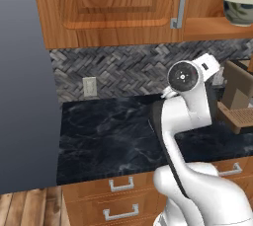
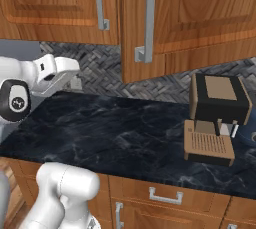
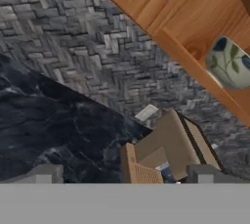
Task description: Move the bowls from the cabinet to the plates on the dining table.
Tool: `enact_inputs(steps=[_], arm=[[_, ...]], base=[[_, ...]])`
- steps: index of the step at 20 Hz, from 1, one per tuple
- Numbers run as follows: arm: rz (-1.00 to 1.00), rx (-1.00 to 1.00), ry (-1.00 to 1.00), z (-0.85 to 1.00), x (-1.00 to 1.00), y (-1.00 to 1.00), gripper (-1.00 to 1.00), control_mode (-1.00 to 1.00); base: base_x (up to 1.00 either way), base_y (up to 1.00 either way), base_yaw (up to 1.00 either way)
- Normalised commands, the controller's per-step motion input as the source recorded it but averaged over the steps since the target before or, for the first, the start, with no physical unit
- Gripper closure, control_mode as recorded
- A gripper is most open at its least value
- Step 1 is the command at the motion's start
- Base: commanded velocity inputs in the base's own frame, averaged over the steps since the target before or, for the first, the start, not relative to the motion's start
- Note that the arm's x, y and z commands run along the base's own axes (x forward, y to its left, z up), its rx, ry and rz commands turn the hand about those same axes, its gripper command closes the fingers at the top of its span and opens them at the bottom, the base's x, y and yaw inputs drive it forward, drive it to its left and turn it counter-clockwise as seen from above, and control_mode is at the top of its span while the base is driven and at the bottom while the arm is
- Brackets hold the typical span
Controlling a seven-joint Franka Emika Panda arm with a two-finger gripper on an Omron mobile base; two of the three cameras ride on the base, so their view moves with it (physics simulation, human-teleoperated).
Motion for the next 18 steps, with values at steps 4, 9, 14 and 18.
enact_inputs(steps=[4, 9, 14, 18], arm=[[-0.20, -0.30, 0.00, 0.00, 0.40, -0.21, -1.00, -1.00], [-0.20, -0.26, 0.00, 0.04, 0.42, -0.37, -1.00, -1.00], [-0.19, -0.20, 0.00, 0.14, 0.46, -0.44, -1.00, -1.00], [-0.19, -0.14, 0.00, 0.18, 0.46, -0.43, -1.00, -1.00]], base=[[0.00, 0.00, 0.00], [0.00, 0.00, 0.00], [0.00, 0.00, 0.00], [0.00, 0.00, 0.00]])
